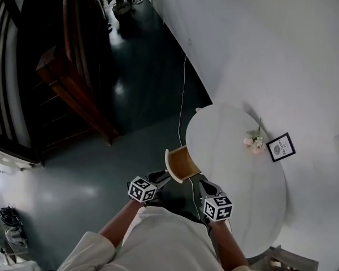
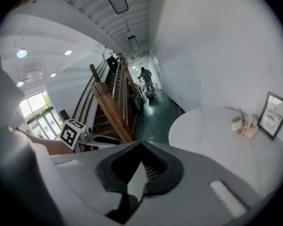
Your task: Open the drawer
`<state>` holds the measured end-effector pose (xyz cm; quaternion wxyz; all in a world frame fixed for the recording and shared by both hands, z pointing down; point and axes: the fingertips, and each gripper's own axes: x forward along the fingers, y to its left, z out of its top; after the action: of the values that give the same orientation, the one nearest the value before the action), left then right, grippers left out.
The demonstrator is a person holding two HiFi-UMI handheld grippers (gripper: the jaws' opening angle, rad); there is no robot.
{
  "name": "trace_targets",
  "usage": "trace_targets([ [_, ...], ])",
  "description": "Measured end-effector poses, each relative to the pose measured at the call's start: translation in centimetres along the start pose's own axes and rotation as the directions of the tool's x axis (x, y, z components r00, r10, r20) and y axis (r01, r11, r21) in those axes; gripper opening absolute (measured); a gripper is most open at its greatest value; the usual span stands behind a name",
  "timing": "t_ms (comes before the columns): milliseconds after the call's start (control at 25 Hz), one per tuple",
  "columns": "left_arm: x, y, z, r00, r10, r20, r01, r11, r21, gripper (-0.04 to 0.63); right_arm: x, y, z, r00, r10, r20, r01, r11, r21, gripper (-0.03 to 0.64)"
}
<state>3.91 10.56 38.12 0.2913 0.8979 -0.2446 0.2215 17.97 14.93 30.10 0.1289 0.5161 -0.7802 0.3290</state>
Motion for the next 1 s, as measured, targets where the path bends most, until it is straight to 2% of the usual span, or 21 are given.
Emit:
trace_targets([
  [200, -3.1, -0.6, 2.7, 1.000, 0.000, 0.009, 0.000, 1.000, 0.030, 0.139, -1.6, 1.6, 2.2, 0.996, -0.042, 0.075, 0.042, 0.999, 0.013, 0.011],
  [360, -5.3, -1.3, 5.0, 0.999, -0.035, 0.007, 0.035, 0.998, 0.061, 0.135, -2.8, 3.2, 4.0, 0.989, -0.084, 0.124, 0.083, 0.996, 0.011, 0.011],
  [600, -7.3, -2.7, 8.6, 0.997, -0.076, 0.014, 0.073, 0.986, 0.148, 0.122, -5.2, 4.7, 5.8, 0.973, -0.141, 0.182, 0.144, 0.990, -0.003, 0.011],
  [1000, -12.5, -5.2, 13.9, 0.982, -0.106, 0.154, 0.070, 0.973, 0.222, 0.043, -8.5, 6.7, 7.8, 0.951, -0.184, 0.250, 0.210, 0.975, -0.079, 0.011],
])
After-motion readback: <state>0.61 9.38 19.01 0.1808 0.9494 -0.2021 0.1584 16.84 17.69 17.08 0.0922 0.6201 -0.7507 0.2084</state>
